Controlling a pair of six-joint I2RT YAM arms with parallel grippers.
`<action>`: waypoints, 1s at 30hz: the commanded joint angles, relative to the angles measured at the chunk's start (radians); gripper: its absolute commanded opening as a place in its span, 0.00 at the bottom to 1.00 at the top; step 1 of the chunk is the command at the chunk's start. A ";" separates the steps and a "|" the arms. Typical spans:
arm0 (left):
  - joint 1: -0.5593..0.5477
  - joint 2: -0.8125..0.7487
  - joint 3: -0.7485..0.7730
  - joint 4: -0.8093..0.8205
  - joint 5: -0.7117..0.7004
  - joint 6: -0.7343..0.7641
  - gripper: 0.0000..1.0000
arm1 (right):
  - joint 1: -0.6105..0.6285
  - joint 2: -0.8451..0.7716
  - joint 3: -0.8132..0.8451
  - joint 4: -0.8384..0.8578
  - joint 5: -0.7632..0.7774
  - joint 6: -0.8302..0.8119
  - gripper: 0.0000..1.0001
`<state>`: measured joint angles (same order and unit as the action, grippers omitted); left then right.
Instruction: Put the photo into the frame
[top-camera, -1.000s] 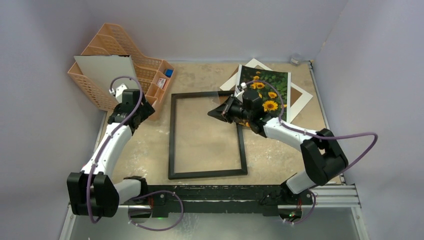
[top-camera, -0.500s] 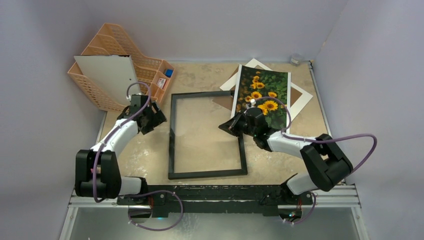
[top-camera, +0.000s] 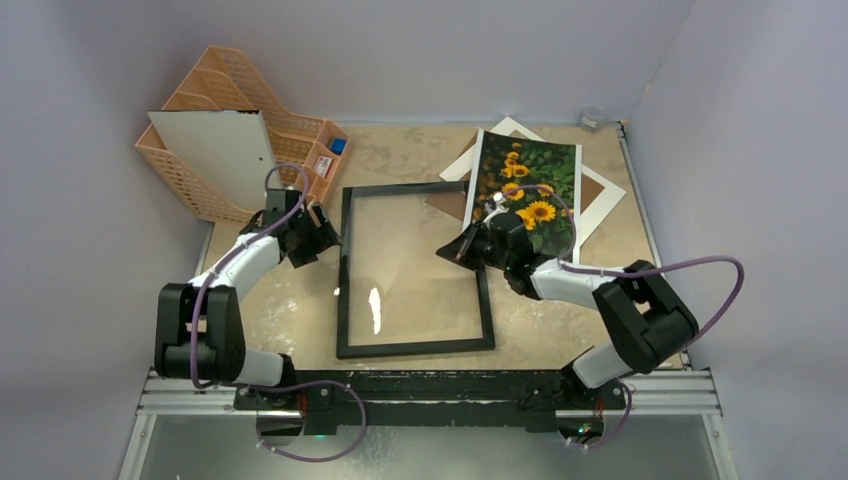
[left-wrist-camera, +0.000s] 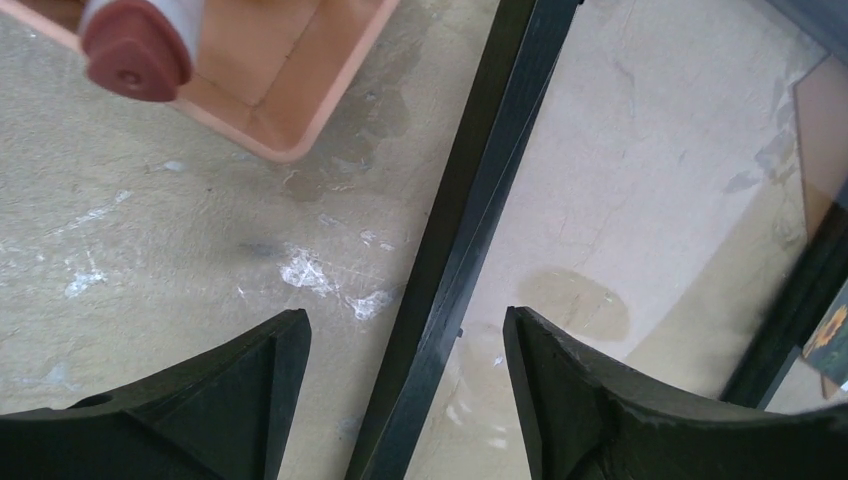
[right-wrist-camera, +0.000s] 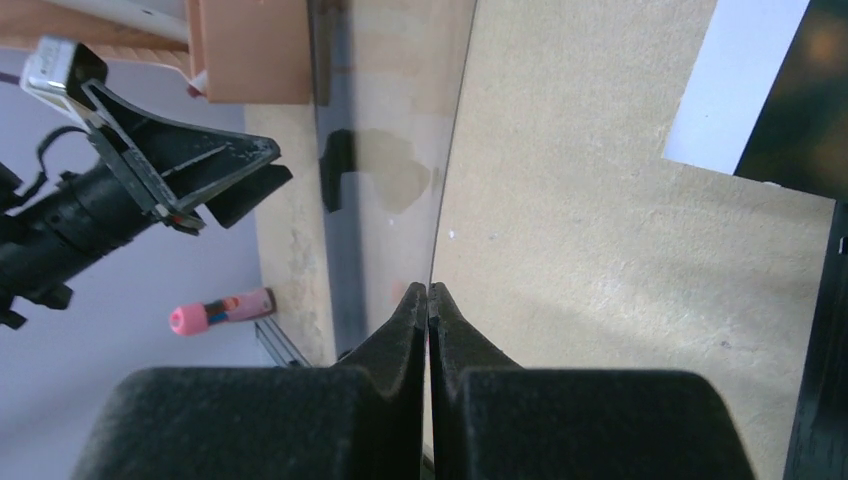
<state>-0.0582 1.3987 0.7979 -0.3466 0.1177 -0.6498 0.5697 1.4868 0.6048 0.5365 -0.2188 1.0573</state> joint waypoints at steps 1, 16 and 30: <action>0.004 0.030 0.013 0.028 0.043 0.047 0.73 | -0.001 0.044 0.045 0.010 -0.079 -0.094 0.00; 0.004 0.107 0.036 0.020 0.086 0.101 0.67 | -0.030 0.044 0.167 -0.239 -0.064 -0.323 0.00; 0.004 0.154 0.076 0.022 0.092 0.099 0.66 | -0.080 0.090 0.204 -0.237 -0.182 -0.436 0.00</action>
<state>-0.0582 1.5394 0.8326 -0.3450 0.1913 -0.5789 0.4957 1.5646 0.7692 0.2928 -0.3408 0.6788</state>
